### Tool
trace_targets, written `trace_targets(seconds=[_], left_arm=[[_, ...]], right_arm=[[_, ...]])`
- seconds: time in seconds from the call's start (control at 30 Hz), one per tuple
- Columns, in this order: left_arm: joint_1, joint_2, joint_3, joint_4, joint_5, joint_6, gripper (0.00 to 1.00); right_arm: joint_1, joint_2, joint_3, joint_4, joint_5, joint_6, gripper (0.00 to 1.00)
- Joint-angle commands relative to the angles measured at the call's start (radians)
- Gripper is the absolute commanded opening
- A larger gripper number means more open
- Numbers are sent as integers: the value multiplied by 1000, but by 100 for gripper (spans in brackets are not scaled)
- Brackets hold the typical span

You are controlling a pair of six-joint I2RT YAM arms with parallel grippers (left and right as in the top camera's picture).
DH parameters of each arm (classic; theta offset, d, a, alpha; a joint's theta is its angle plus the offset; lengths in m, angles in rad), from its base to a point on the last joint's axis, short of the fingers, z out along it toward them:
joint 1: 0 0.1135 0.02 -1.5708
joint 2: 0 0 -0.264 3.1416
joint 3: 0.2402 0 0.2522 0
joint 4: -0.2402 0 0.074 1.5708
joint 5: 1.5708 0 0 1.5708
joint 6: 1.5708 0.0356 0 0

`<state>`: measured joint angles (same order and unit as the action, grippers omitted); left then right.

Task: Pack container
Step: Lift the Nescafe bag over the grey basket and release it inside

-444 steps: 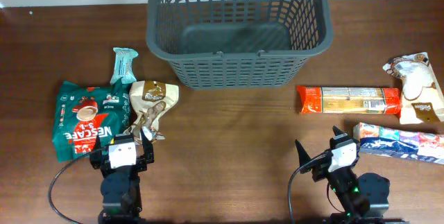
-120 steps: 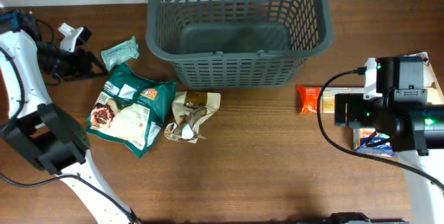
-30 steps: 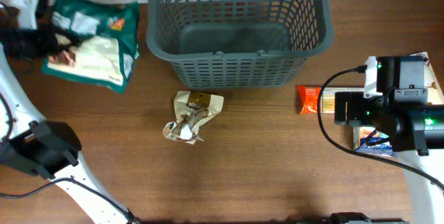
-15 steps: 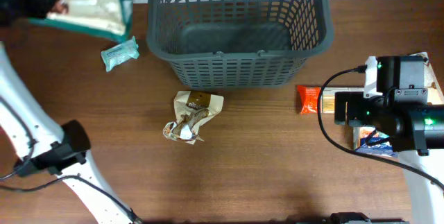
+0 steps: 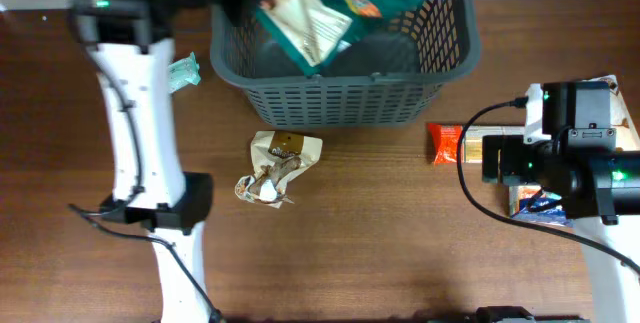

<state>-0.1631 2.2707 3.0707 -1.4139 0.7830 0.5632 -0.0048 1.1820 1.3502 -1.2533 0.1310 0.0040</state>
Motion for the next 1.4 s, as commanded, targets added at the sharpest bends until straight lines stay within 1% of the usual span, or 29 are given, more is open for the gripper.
trace_targets(seconds=[0.0, 0.1, 0.2, 0.3, 0.43, 0.57, 0.6, 0.63, 0.67, 0.7, 0.77, 0.83, 0.87, 0.9, 0.93, 1.03, 1.23, 1.37], left_arm=[[-91, -70, -82, 26, -213, 134, 2], [-122, -66, -200, 83, -234, 134, 2], [-125, -66, -343, 169, -230, 122, 2], [-125, -66, -436, 230, -229, 114, 2], [-125, -66, -533, 301, -222, 94, 2], [-125, -66, -578, 319, -222, 77, 2], [-125, -66, -579, 319, -222, 76, 7], [-125, -66, -579, 321, -223, 63, 21], [-125, -67, -578, 324, -223, 48, 38], [-125, -68, -573, 324, -224, 31, 45], [-124, -70, -566, 323, -224, 4, 53], [-120, -82, -558, 322, -224, -39, 86], [-116, -92, -557, 321, -224, -58, 95], [-112, -104, -556, 319, -224, -77, 99], [-107, -118, -555, 313, -223, -81, 100], [-89, -176, -555, 275, -257, -80, 100], [-39, -330, -555, 159, -449, -80, 100], [20, -420, -555, 74, -532, -80, 100]], right_arm=[[5, -1, 14, -18, 8, 13, 99], [5, -1, 14, -36, 8, 13, 99], [5, -1, 14, -57, 8, 13, 99], [5, -1, 14, -69, 8, 14, 99], [5, -1, 14, -79, -12, 34, 99], [5, -1, 14, -80, -45, 35, 99], [5, -1, 14, -80, -47, 35, 99], [5, -1, 14, -80, -48, 35, 99], [5, -1, 14, -81, -49, 35, 99], [5, -1, 14, -82, -49, 35, 99], [5, -2, 14, -82, -49, 35, 99], [5, -3, 14, -79, -49, 35, 99], [5, -5, 15, -77, -49, 35, 99], [5, -8, 17, -77, -49, 35, 99], [5, -12, 23, -78, -49, 35, 99], [5, -27, 48, -79, -54, 35, 99], [5, -65, 148, -79, -122, 35, 99], [5, -77, 209, -73, -194, 35, 99]])
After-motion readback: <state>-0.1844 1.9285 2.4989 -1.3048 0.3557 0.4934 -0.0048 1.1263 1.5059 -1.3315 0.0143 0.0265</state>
